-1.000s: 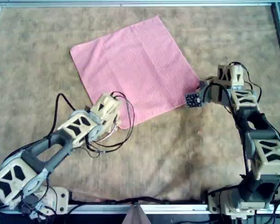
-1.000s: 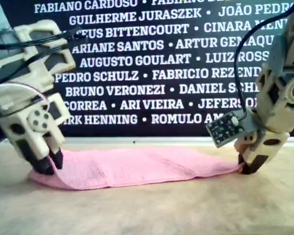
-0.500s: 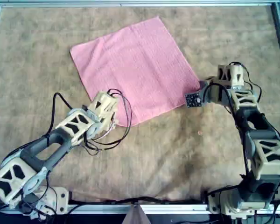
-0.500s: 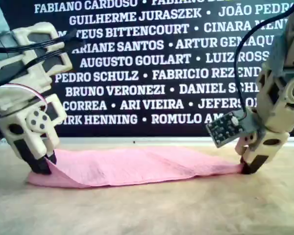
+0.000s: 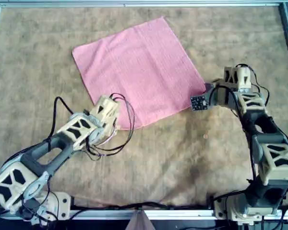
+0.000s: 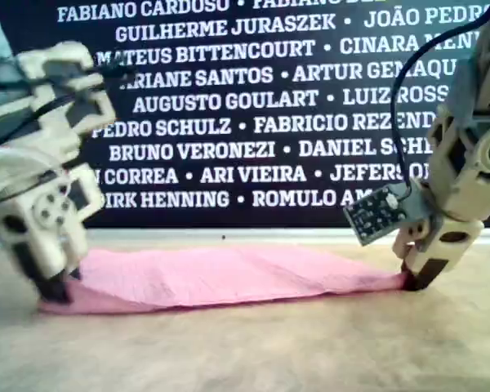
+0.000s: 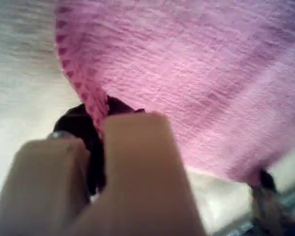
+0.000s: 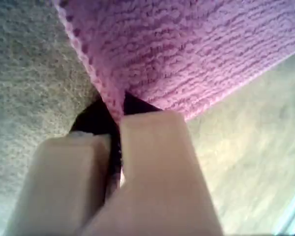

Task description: Fold a cloth

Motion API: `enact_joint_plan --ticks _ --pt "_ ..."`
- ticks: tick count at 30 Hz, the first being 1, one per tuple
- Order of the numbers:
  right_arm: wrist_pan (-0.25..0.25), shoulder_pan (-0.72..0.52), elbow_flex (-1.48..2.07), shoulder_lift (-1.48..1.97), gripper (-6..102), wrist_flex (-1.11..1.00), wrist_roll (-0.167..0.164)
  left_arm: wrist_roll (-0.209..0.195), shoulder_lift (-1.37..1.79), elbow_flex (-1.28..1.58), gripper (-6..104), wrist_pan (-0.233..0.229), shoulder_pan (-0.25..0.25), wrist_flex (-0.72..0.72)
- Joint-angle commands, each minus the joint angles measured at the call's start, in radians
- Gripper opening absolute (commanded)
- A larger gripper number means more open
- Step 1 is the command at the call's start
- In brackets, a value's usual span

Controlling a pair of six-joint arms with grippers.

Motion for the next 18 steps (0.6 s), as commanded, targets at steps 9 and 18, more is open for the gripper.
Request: enact_joint_plan --ticks 9,18 --pt "-0.008 0.011 0.190 0.308 -1 0.015 0.040 0.043 0.046 -0.005 0 -0.006 0.126 0.002" --pt "-0.008 0.124 0.313 0.436 -1 0.015 0.041 0.210 0.066 0.052 0 -0.006 0.173 0.002"
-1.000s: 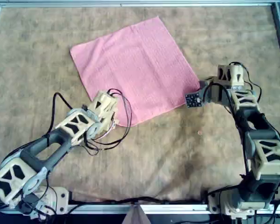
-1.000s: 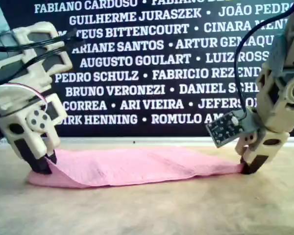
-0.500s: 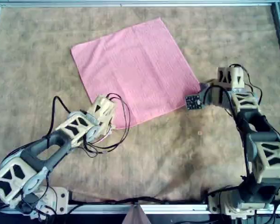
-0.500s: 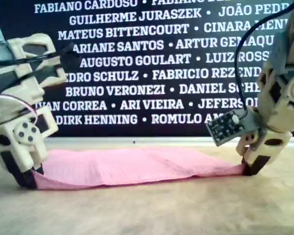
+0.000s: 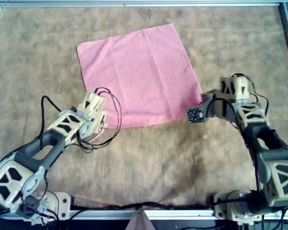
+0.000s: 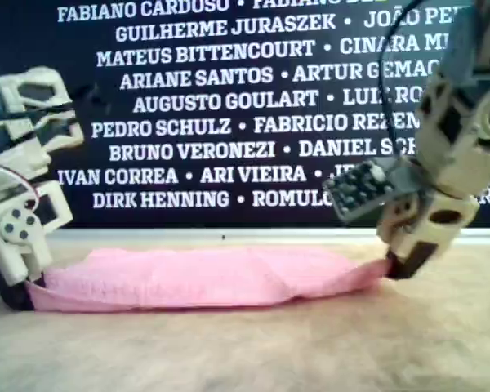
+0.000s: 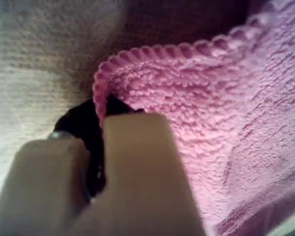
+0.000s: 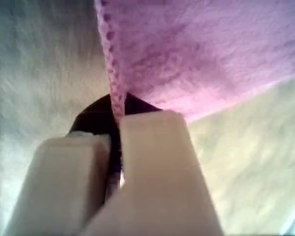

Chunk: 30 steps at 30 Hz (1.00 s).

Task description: Fold a cloth

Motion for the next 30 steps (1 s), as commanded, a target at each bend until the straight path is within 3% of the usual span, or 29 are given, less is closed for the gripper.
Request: enact_joint_plan --ticks 1,5,10,13,30 --pt "-0.009 0.048 0.005 0.129 -1 0.009 0.006 0.017 0.074 0.018 0 -0.003 0.025 0.000" --pt "-0.009 0.078 0.055 0.189 -1 0.011 0.008 0.018 0.140 0.064 0 -0.003 0.051 0.000" --pt "0.000 0.077 0.126 0.268 -1 0.011 0.008 0.018 0.232 0.095 0 0.006 0.179 0.000" --pt "-0.003 0.078 0.189 0.331 -1 0.011 0.008 0.020 0.261 0.115 0 0.015 0.224 0.000" --pt "-0.008 0.078 0.402 0.454 -1 0.011 0.008 0.020 0.262 0.219 0 0.017 0.224 -0.003"
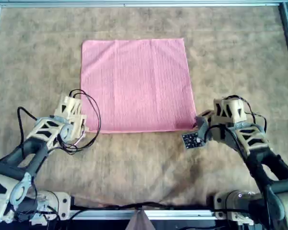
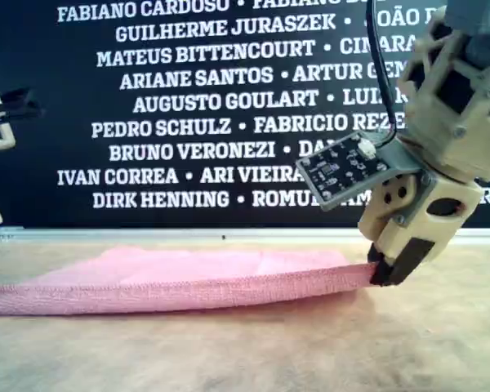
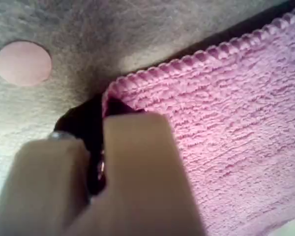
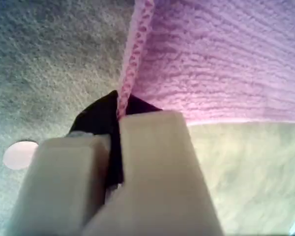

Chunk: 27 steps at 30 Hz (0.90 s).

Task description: Fold a cloth

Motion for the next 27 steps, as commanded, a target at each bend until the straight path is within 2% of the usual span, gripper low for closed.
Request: enact_joint_plan --ticks 1,13,20,27 --pt "0.003 -0.009 -0.005 0.074 -1 0.011 -0.003 0.006 0.064 -0.017 0 0.005 0.028 -0.002" --pt "0.003 -0.009 -0.103 0.048 -1 -0.051 -0.003 0.005 0.046 -0.098 0 -0.006 0.029 -0.021" --pt "0.017 -0.009 -0.216 -0.100 -1 -0.290 -0.003 0.005 0.017 -0.282 1 -0.014 0.029 -0.021" --pt "0.018 -0.018 -0.397 -0.318 -1 -0.502 -0.005 0.005 -0.160 -0.522 1 -0.015 0.034 -0.021"
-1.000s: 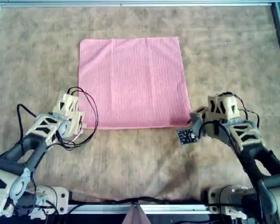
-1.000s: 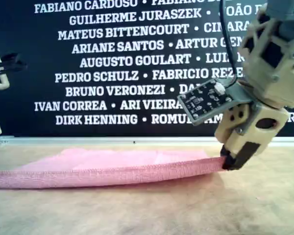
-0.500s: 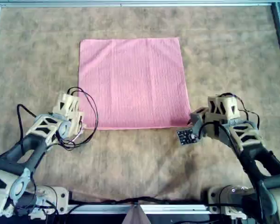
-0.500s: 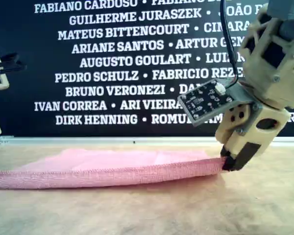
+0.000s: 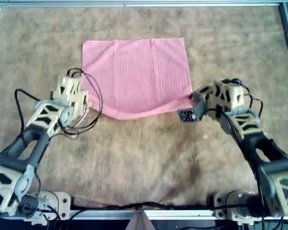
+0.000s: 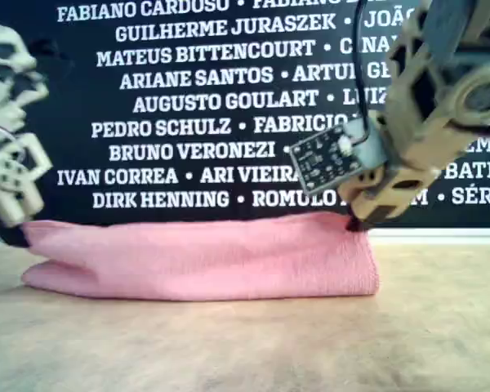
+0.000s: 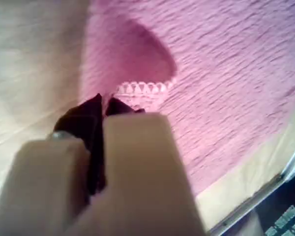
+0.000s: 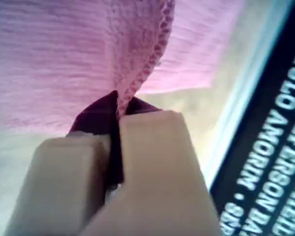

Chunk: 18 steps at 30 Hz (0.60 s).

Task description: Fold a cloth

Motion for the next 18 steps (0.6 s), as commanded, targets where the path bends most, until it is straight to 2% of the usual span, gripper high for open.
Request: enact_joint_plan --ticks 1,3,8,15,18 --pt "0.005 -0.017 -0.146 -0.063 -1 -0.132 0.003 0.005 -0.055 -0.198 1 -0.005 0.037 -0.018" --pt "0.005 -0.020 -0.215 -0.135 -1 -0.181 0.003 0.005 -0.144 -0.299 1 -0.005 0.080 -0.018" --pt "0.005 -0.021 -0.413 -0.293 -1 -0.236 0.003 0.005 -0.339 -0.571 0 -0.005 0.150 -0.018" --pt "0.005 -0.023 -0.698 -0.482 -1 -0.236 0.003 0.005 -0.528 -0.868 0 0.011 0.153 -0.018" --pt "0.005 -0.021 -0.804 -0.566 -1 -0.236 -0.009 0.005 -0.597 -0.965 0 0.011 0.155 -0.018"
